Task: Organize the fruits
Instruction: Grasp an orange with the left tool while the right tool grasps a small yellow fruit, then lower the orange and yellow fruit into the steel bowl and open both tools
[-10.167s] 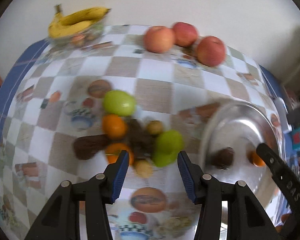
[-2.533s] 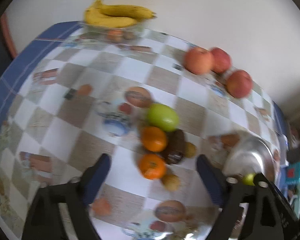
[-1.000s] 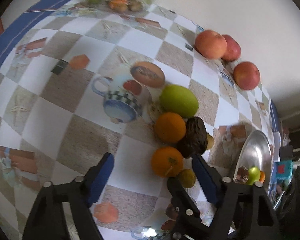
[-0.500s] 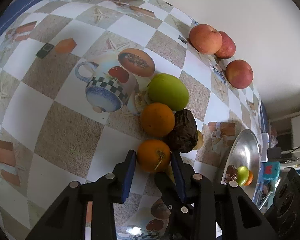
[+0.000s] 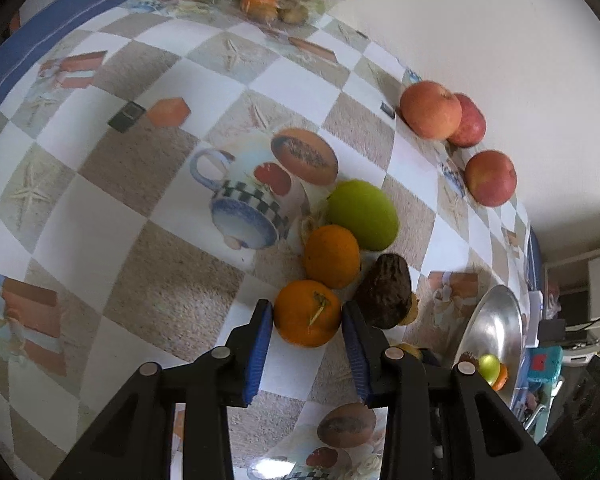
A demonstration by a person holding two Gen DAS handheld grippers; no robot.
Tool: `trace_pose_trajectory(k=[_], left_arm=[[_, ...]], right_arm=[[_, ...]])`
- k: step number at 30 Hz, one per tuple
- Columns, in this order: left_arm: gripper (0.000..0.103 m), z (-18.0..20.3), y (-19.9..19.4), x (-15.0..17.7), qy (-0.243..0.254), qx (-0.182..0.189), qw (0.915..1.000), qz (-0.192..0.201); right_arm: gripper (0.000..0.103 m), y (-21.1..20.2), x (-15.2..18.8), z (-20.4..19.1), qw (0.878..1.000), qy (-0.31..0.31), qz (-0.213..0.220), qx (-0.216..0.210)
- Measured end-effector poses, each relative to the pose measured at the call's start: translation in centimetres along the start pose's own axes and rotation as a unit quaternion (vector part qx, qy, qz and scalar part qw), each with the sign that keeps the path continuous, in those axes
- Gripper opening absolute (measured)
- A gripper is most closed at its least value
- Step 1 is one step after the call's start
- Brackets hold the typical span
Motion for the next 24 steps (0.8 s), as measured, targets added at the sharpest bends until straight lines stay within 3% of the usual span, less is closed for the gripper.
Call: trace_pose_trajectory(k=[5, 10, 16, 24], left_arm=[[0.038, 0.9, -1.5, -0.5, 0.012, 0.006, 0.9996, 0.024], [0.038, 3.1, -2.3, -0.1, 0.038, 0.019, 0.9986, 0.031], [0.038, 7.2, -1.9, 1.5, 0.096, 0.028, 0.9948, 0.02], [0.038, 14.0, -0.5, 6.4, 0.207, 0.044, 0.9771, -0.017]], right_arm=[[0.024, -2.3, -1.2, 1.6, 0.999, 0.024, 0.029, 0.006], [0.024, -4.3, -1.6, 5.1, 0.996, 0.07, 0.04, 0.044], [0.024, -7.0, -0.9, 10.6, 0.983, 0.144, 0.051, 0.103], [0.025, -9.1, 0.5, 14.7, 0.97, 0.203, 0.05, 0.126]])
Point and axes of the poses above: each gripper's, at about its wrist camera, not at the fingertips, and y roughly the way its jaws point, z to its right, x to its underside, the point moved 5 cm from there along y, roughly the way its jaws point, and after that the axes turned 1 degree about x, right-handed, at the moved point
